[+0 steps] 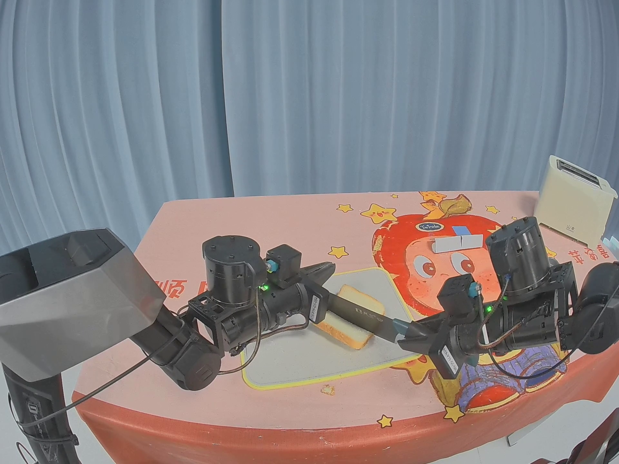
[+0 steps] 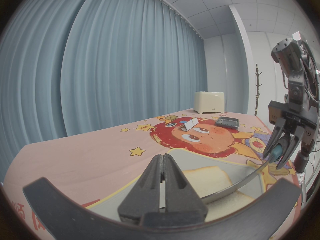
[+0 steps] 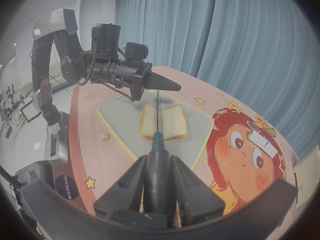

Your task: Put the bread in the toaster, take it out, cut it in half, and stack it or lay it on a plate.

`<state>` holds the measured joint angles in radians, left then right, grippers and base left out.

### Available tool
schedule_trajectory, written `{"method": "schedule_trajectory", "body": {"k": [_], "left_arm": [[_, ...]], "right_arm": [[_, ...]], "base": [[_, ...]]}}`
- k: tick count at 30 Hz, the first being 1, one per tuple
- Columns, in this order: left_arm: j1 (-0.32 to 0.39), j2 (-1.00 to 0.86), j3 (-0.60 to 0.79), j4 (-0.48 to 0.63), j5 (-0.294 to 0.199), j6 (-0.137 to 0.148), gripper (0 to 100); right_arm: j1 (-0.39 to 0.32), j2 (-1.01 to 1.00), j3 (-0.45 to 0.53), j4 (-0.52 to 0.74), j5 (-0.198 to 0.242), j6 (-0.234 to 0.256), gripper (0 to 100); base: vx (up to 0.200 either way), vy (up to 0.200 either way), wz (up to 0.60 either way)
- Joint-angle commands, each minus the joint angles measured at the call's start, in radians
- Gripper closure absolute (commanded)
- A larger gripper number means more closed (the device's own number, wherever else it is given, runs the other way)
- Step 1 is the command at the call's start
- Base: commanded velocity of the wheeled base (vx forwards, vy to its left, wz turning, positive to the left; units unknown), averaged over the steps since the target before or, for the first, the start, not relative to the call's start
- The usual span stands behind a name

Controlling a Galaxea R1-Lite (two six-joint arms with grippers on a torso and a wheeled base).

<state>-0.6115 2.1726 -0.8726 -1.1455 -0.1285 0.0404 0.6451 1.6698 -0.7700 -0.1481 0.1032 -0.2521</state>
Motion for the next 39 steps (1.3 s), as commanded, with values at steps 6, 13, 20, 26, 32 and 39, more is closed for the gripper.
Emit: {"method": "schedule_trajectory", "body": {"k": [6,13,20,26,32,39], "left_arm": [[0.002,0.001,-0.002,-0.01,-0.002,-0.001,100],[-0.002,-0.01,-0.002,-0.016,-0.002,-0.001,100],[-0.007,-0.013,0.001,-0.06,-0.002,0.003,100],[0.001,0.0,0.003,-0.051,-0.002,0.003,100],[-0.002,0.003,0.007,-0.051,-0.002,0.003,100],[-0.004,0.018,0.007,-0.053,-0.002,0.003,100]], "right_arm": [[0.002,0.002,-0.005,-0.004,-0.017,-0.001,100],[0.002,0.005,0.003,-0.004,-0.017,-0.001,100],[0.002,0.008,0.021,-0.005,-0.017,-0.001,100],[0.002,0.001,-0.009,-0.005,-0.017,-0.001,100],[0.001,0.002,-0.009,-0.005,-0.017,-0.001,100],[0.001,0.008,0.021,-0.004,-0.017,-0.001,100]], "base": [[0.0,0.0,0.0],[0.0,0.0,0.0],[0.0,0.0,0.0],[0.0,0.0,0.0],[0.0,0.0,0.0],[0.0,0.0,0.0]]}}
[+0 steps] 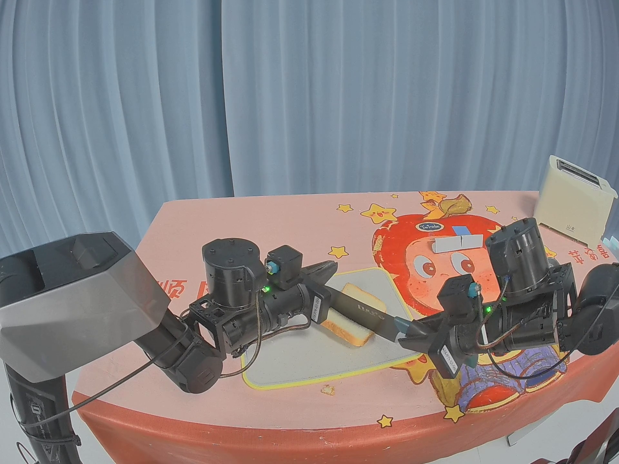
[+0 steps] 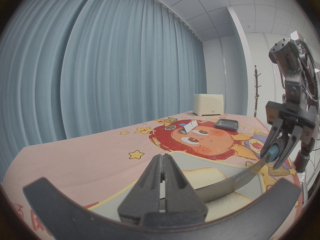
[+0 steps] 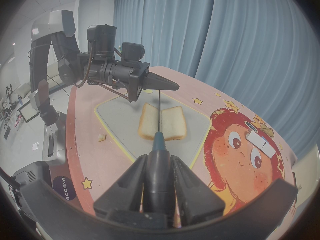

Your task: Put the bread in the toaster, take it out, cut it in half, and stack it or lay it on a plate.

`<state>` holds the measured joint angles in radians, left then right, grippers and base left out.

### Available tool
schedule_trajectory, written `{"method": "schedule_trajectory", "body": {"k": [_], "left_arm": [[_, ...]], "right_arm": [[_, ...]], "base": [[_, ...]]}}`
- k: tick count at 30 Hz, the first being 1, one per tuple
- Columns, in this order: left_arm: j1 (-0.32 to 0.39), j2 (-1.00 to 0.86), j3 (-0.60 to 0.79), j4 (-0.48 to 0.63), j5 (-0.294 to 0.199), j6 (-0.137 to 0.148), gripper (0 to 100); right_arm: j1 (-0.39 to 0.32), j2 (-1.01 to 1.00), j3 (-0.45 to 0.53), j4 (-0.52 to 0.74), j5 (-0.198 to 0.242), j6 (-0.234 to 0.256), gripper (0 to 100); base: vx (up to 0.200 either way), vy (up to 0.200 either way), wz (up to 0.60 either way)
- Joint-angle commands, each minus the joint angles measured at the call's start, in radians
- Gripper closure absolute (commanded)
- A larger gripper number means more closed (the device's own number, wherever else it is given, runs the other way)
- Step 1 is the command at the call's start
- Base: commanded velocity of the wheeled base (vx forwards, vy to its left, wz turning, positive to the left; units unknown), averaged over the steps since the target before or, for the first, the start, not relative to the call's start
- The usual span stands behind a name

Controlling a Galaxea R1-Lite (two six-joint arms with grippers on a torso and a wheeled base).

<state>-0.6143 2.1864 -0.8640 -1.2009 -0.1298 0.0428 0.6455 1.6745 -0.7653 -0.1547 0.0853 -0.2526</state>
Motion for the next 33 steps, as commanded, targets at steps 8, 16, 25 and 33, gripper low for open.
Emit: {"method": "schedule_trajectory", "body": {"k": [8,16,25,33], "left_arm": [[-0.004,-0.014,-0.004,-0.005,-0.001,-0.003,100],[0.001,0.001,-0.006,0.003,-0.001,-0.003,100],[-0.001,0.018,-0.007,-0.003,-0.001,0.0,100],[-0.004,-0.011,-0.009,-0.006,0.001,0.0,100]], "right_arm": [[0.0,-0.007,0.012,0.001,0.001,-0.001,100],[0.002,-0.005,-0.022,0.001,0.001,-0.001,100],[0.003,0.01,0.006,0.001,0.001,0.001,100],[0.002,0.002,-0.012,0.0,0.002,0.003,100]], "base": [[0.0,0.0,0.0],[0.0,0.0,0.0],[0.0,0.0,0.0],[0.0,0.0,0.0]]}}
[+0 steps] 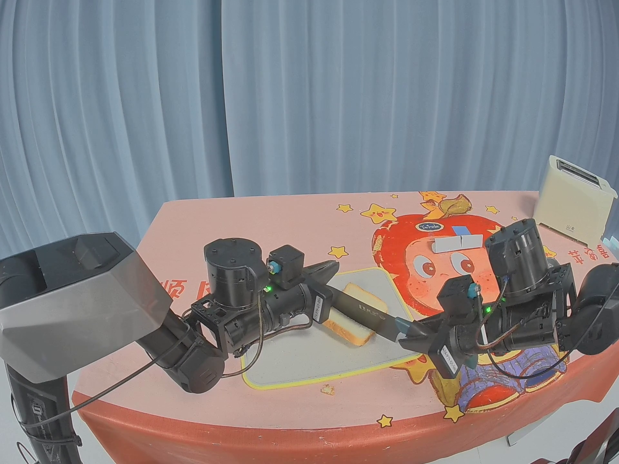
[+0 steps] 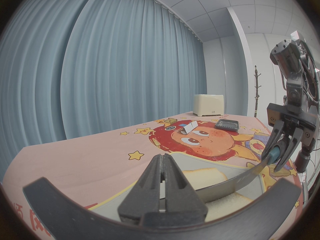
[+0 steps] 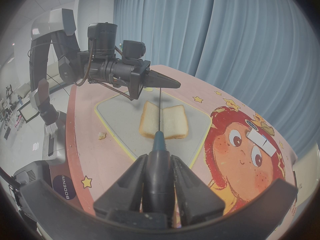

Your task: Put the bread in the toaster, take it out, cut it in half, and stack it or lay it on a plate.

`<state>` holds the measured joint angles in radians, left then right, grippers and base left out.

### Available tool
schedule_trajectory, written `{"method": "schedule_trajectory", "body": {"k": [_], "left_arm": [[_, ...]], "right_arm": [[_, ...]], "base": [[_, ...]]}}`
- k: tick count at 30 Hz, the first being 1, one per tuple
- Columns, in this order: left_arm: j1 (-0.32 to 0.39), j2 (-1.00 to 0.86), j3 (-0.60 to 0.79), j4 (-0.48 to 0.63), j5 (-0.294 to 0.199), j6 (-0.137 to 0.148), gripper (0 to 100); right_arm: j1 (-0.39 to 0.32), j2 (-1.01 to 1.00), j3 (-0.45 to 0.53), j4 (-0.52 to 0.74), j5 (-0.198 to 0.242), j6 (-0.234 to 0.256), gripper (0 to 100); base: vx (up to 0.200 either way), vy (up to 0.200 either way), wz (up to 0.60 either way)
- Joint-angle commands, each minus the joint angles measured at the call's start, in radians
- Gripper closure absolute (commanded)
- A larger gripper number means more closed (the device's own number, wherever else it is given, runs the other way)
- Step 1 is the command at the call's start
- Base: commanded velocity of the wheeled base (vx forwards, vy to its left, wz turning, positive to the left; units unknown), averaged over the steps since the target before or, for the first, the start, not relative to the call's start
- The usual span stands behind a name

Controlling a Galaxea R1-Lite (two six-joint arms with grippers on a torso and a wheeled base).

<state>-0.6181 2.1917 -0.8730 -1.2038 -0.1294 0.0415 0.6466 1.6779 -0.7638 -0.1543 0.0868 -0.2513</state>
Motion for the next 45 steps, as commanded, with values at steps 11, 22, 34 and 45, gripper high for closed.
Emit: {"method": "schedule_trajectory", "body": {"k": [11,22,34,45], "left_arm": [[-0.002,-0.003,0.014,0.004,0.001,0.001,100],[-0.002,-0.027,0.011,-0.003,0.002,0.001,100],[0.003,-0.03,0.009,0.004,0.005,0.001,100],[0.0,0.02,0.014,0.007,0.005,0.003,100]], "right_arm": [[-0.001,-0.001,-0.008,-0.005,-0.002,0.001,100],[-0.001,0.01,0.029,-0.007,-0.001,0.001,100],[-0.001,-0.017,-0.032,-0.007,-0.002,0.012,100],[0.001,-0.003,-0.008,-0.004,-0.006,0.01,100]], "base": [[0.0,0.0,0.0],[0.0,0.0,0.0],[0.0,0.0,0.0],[0.0,0.0,0.0]]}}
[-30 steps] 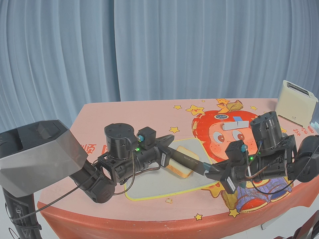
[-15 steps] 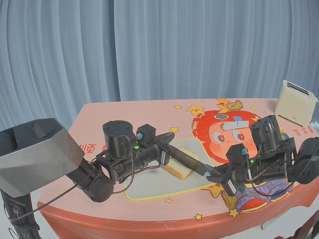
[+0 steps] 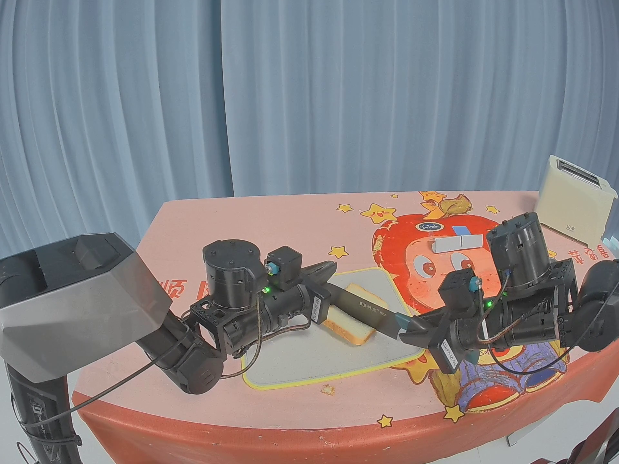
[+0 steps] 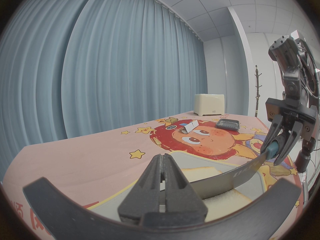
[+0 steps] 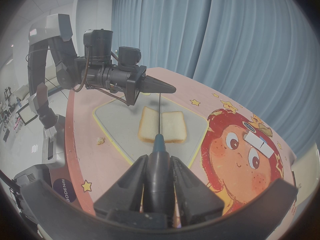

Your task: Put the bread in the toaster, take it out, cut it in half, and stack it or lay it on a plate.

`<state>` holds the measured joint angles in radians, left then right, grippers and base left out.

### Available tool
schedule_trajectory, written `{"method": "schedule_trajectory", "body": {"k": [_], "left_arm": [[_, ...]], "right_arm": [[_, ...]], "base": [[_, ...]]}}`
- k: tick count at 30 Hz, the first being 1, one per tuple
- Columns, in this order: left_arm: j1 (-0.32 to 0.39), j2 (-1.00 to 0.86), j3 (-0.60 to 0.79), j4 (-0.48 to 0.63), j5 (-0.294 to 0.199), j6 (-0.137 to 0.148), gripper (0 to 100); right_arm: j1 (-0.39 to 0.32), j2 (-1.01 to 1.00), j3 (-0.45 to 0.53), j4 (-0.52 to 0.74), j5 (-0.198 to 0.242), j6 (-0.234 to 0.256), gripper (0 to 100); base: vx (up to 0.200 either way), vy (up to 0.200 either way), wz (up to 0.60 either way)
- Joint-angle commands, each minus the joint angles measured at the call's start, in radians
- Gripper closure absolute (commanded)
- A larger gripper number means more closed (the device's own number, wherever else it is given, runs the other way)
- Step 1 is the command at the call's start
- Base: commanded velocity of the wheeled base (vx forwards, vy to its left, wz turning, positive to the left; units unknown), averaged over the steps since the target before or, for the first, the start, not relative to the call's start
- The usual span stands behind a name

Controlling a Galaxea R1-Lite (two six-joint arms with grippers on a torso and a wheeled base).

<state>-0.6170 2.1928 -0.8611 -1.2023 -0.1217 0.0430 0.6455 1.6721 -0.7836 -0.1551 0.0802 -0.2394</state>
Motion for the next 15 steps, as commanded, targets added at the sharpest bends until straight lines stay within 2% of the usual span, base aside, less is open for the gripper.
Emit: {"method": "schedule_trajectory", "body": {"k": [1,15], "left_arm": [[-0.001,0.021,0.002,0.006,-0.003,0.002,100],[-0.004,0.012,-0.012,-0.005,0.002,0.002,100]], "right_arm": [[0.002,0.005,0.014,-0.003,0.001,-0.001,100],[0.002,-0.002,0.04,-0.006,0.006,0.002,100]], "base": [[0.0,0.0,0.0],[0.0,0.0,0.0]]}}
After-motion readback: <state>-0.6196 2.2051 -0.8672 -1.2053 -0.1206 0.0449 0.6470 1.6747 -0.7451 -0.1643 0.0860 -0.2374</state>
